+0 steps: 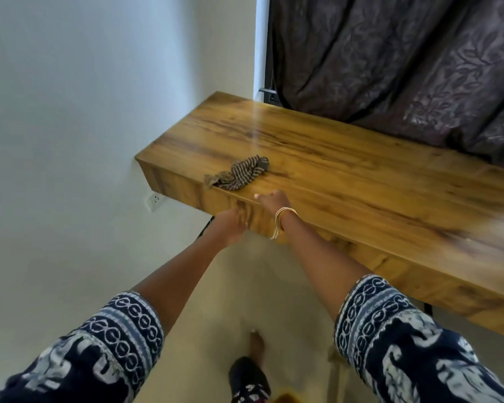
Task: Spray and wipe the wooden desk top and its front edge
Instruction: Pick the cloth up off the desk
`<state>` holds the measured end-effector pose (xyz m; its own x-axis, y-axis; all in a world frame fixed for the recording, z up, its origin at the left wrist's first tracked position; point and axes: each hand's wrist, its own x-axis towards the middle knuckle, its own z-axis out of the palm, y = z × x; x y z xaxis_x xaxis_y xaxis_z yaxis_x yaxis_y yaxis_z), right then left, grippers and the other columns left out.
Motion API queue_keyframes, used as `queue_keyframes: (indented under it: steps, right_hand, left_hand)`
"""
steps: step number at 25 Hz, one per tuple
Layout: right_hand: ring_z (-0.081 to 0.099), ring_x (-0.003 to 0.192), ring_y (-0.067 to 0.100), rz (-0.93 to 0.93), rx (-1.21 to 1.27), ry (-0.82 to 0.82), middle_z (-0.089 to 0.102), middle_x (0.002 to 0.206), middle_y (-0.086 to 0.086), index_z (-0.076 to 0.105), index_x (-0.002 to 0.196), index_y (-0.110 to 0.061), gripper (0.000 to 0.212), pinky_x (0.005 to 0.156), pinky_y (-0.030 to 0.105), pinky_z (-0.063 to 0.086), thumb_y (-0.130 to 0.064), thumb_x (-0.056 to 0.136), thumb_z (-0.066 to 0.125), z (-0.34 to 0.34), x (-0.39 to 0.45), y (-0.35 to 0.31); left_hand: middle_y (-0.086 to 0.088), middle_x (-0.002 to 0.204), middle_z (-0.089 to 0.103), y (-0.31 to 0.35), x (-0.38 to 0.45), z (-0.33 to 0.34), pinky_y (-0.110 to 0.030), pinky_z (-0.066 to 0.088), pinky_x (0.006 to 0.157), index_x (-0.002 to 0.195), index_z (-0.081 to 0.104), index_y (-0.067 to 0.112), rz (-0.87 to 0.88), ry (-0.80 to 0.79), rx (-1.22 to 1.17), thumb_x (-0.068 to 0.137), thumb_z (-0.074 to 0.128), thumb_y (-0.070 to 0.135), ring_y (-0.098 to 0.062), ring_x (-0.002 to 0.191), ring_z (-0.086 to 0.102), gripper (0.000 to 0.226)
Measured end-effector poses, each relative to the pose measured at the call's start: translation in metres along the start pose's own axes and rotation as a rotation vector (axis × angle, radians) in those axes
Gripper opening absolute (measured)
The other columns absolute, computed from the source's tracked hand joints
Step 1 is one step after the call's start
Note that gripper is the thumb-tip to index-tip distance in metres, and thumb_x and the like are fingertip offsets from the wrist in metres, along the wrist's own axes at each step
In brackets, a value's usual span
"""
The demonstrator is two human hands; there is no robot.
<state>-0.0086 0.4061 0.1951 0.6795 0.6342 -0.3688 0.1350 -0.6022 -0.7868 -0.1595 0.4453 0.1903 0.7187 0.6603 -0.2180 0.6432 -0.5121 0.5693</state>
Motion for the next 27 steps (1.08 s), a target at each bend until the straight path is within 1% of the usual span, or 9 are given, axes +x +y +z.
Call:
queue_keyframes:
  steps: [4,8,10,13,16,19,21,24,27]
  right_hand:
    - [0.048,0.131,0.033,0.071,0.021,-0.05,0.046,0.147,0.016,0.037,0.144,0.0,0.077,0.101,0.038,0.043,-0.036,0.086,0.074,0.009,0.08,-0.039]
    - [0.054,0.125,0.036,0.114,0.009,-0.065,0.048,0.145,0.018,0.034,0.146,0.003,0.094,0.098,0.044,0.051,-0.042,0.079,0.08,0.013,0.144,-0.071]
    - [0.064,0.11,0.035,0.157,-0.025,-0.069,0.06,0.131,0.018,0.048,0.136,0.006,0.078,0.088,0.045,0.057,-0.036,0.079,0.08,0.017,0.167,-0.079]
    - [0.068,0.092,0.03,0.237,0.074,-0.099,0.067,0.106,0.015,0.062,0.112,0.006,0.044,0.071,0.035,0.06,-0.02,0.08,0.079,0.022,0.183,-0.08]
    - [0.062,0.078,0.023,0.303,0.332,-0.17,0.064,0.092,0.01,0.063,0.099,-0.002,0.037,0.052,0.028,0.049,-0.017,0.071,0.082,0.022,0.179,-0.075]
    - [0.065,0.082,0.025,0.269,0.472,-0.236,0.069,0.096,0.011,0.067,0.103,-0.003,0.052,0.054,0.028,0.049,-0.025,0.059,0.086,0.024,0.166,-0.067]
    - [0.066,0.084,0.027,0.196,0.519,-0.273,0.07,0.094,0.01,0.069,0.102,-0.008,0.045,0.055,0.029,0.052,-0.025,0.063,0.086,0.021,0.147,-0.06]
    - [0.067,0.1,0.033,0.113,0.633,-0.323,0.071,0.104,0.013,0.068,0.101,-0.012,0.034,0.083,0.046,0.058,-0.018,0.072,0.083,0.011,0.105,-0.043]
    - [0.067,0.104,0.036,0.097,0.78,-0.352,0.07,0.113,0.019,0.066,0.115,-0.009,0.05,0.089,0.056,0.054,-0.015,0.068,0.084,0.001,0.05,-0.007]
  left_hand:
    - [-0.014,0.128,0.059,-0.02,0.073,-0.031,-0.037,0.045,0.095,0.128,0.054,0.008,-0.106,0.122,-0.034,0.092,0.054,0.015,-0.032,0.12,0.054,0.036]
    - [-0.011,0.133,0.056,-0.032,0.141,-0.057,-0.035,0.049,0.095,0.137,0.048,0.013,-0.188,0.028,-0.013,0.091,0.061,0.026,-0.026,0.117,0.056,0.05]
    - [-0.01,0.134,0.055,-0.032,0.165,-0.063,-0.034,0.049,0.093,0.14,0.045,0.013,-0.227,-0.023,-0.059,0.089,0.065,0.03,-0.026,0.117,0.056,0.057]
    - [-0.011,0.136,0.053,-0.024,0.182,-0.059,-0.042,0.049,0.099,0.142,0.039,0.013,-0.307,0.01,-0.293,0.082,0.074,0.029,-0.028,0.121,0.055,0.072]
    - [-0.015,0.133,0.055,-0.018,0.186,-0.057,-0.047,0.05,0.099,0.141,0.039,0.011,-0.406,0.066,-0.614,0.073,0.083,0.022,-0.03,0.117,0.057,0.082]
    - [-0.018,0.127,0.058,-0.01,0.17,-0.052,-0.049,0.052,0.095,0.139,0.041,0.007,-0.494,0.092,-0.937,0.07,0.085,0.012,-0.032,0.111,0.06,0.082]
    - [-0.021,0.122,0.06,-0.002,0.151,-0.047,-0.05,0.052,0.093,0.136,0.041,0.004,-0.489,0.095,-1.082,0.072,0.081,0.002,-0.034,0.107,0.062,0.075]
    - [-0.021,0.124,0.058,0.009,0.111,-0.036,-0.053,0.051,0.094,0.132,0.042,0.006,-0.46,0.098,-1.142,0.07,0.08,-0.004,-0.036,0.109,0.061,0.073]
    - [-0.019,0.125,0.057,0.019,0.061,-0.015,-0.054,0.052,0.094,0.13,0.044,0.01,-0.41,0.081,-1.125,0.067,0.082,-0.005,-0.035,0.11,0.061,0.075]
